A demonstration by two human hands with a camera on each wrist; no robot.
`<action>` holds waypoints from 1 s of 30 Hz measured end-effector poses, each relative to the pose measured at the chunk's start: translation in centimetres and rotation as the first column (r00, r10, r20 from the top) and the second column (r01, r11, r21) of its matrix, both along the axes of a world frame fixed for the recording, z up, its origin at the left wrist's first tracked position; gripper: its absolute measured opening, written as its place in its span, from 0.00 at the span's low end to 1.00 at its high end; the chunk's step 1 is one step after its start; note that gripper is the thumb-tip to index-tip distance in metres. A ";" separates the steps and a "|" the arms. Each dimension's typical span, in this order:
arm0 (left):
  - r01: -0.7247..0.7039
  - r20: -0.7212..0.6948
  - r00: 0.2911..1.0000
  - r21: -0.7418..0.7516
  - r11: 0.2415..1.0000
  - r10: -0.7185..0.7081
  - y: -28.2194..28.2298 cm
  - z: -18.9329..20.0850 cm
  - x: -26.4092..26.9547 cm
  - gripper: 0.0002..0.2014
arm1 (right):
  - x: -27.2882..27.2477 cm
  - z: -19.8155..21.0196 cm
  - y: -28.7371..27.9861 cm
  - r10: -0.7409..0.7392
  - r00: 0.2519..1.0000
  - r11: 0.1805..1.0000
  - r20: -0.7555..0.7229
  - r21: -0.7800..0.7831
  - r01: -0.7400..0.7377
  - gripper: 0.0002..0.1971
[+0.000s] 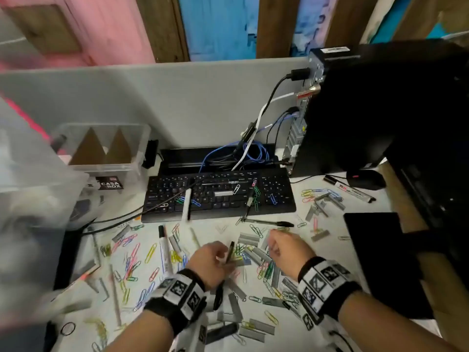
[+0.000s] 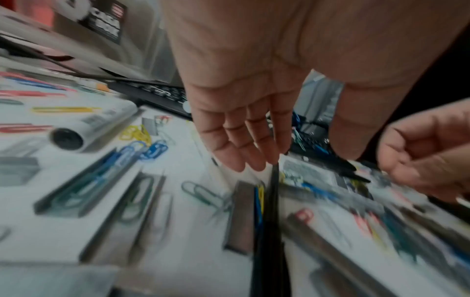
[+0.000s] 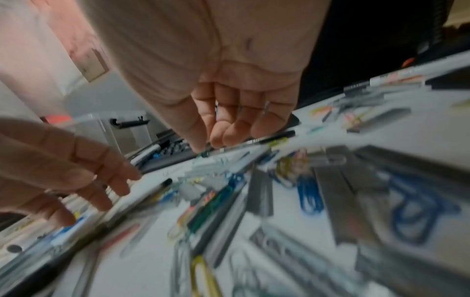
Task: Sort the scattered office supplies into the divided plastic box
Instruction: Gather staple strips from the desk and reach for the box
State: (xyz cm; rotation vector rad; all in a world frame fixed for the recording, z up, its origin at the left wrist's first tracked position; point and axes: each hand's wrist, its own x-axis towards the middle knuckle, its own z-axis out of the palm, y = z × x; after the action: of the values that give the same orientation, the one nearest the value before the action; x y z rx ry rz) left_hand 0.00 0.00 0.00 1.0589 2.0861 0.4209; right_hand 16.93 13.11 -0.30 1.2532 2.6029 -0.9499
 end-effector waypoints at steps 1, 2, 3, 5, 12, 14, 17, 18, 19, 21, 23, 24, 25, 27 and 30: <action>0.049 -0.022 0.999 -0.001 0.999 -0.049 0.2 -0.5 0.3 0.17 | -0.2 -0.8 -0.2 0.005 1.000 1.000 0.018 0.009 -0.005 0.04; 0.094 -0.060 0.994 0.007 0.996 -0.093 0.6 -0.9 0.6 0.19 | -0.5 -1.4 -0.2 -0.005 1.000 0.999 0.028 0.042 0.003 0.04; 0.138 -0.084 0.987 0.008 0.990 -0.137 0.8 -1.1 0.9 0.20 | -0.6 -1.9 -0.5 0.004 0.999 0.998 0.039 0.063 -0.007 0.04; 0.206 -0.134 0.970 0.021 0.978 -0.201 1.6 -1.5 1.6 0.23 | -1.1 -2.6 -0.8 0.012 0.999 0.997 0.041 0.072 -0.015 0.04; 0.355 -0.334 0.878 -0.028 0.934 -0.344 4.8 -1.5 2.4 0.23 | -2.1 -3.4 -0.5 0.038 0.998 0.985 0.042 0.166 -0.044 0.05; 0.387 -0.335 0.859 -0.071 0.919 -0.387 5.4 -1.6 2.5 0.21 | -2.1 -3.3 -0.3 0.050 0.998 0.982 0.049 0.178 -0.058 0.04; 0.420 -0.355 0.829 -0.114 0.900 -0.432 6.2 -1.7 2.6 0.19 | -2.2 -3.3 0.0 0.075 0.995 0.982 0.069 0.169 -0.086 0.03; 0.424 -0.360 0.824 -0.119 0.898 -0.437 6.4 -1.7 2.7 0.18 | -2.2 -3.3 0.1 0.082 0.995 0.982 0.064 0.166 -0.092 0.03; 0.423 -0.361 0.824 -0.122 0.898 -0.437 6.5 -1.8 2.6 0.18 | -2.2 -3.4 0.1 0.092 0.994 0.980 0.063 0.168 -0.102 0.04; 0.414 -0.352 0.833 -0.114 0.903 -0.426 6.6 -2.0 2.5 0.19 | -2.2 -3.5 0.2 0.118 0.990 0.975 0.078 0.182 -0.131 0.06; 0.413 -0.349 0.836 -0.107 0.904 -0.423 6.6 -2.2 2.4 0.19 | -2.2 -3.5 0.1 0.140 0.985 0.967 0.105 0.198 -0.158 0.09; 0.416 -0.352 0.834 -0.104 0.903 -0.425 6.6 -2.3 2.4 0.19 | -2.2 -3.5 0.1 0.148 0.982 0.963 0.116 0.210 -0.170 0.11; 0.423 -0.354 0.830 -0.106 0.900 -0.431 6.6 -2.3 2.4 0.19 | -2.2 -3.6 0.1 0.155 0.980 0.958 0.126 0.222 -0.180 0.11; 0.431 -0.356 0.824 -0.112 0.895 -0.441 6.5 -2.4 2.3 0.20 | -2.3 -3.6 0.0 0.158 0.977 0.952 0.145 0.239 -0.189 0.11; 0.431 -0.364 0.818 -0.124 0.894 -0.445 6.5 -2.5 2.2 0.20 | -2.4 -3.3 -0.2 0.143 0.972 0.938 0.187 0.288 -0.193 0.12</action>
State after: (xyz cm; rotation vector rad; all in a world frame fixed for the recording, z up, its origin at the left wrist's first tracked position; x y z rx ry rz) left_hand 2.19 6.46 -2.45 1.6587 2.0701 -0.0671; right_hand 14.55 12.93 -3.63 1.0860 2.7406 -0.4080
